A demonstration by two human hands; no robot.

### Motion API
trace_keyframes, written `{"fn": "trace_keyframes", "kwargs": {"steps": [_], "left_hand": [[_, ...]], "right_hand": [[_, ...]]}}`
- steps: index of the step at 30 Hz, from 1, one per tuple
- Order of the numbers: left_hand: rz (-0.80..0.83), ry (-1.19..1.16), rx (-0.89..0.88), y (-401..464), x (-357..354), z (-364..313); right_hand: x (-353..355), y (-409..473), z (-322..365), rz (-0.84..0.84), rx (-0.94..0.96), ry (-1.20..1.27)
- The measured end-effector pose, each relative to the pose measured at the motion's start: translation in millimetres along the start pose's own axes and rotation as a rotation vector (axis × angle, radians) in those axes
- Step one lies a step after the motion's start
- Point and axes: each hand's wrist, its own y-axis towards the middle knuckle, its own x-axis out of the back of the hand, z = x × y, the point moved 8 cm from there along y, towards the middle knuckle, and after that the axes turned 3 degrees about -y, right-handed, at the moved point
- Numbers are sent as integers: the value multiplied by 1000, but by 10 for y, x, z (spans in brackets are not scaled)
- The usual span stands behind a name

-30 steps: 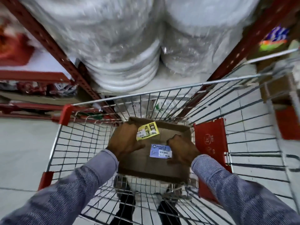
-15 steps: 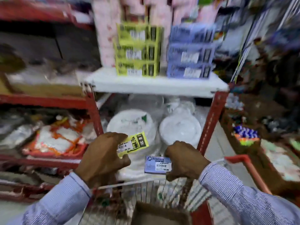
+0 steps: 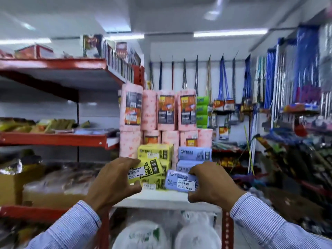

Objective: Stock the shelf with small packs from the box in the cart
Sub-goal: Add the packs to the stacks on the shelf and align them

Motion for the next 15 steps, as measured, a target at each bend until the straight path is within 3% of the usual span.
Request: {"fn": "trace_keyframes", "kwargs": {"steps": [7,15], "left_hand": [[24,-1,-111,593,-264,96],[111,9,-157,944,-741,246]], "right_hand": [[150,414,-438,-145,-140,-91],[-177,673,-636,-115,-192,-112]]}}
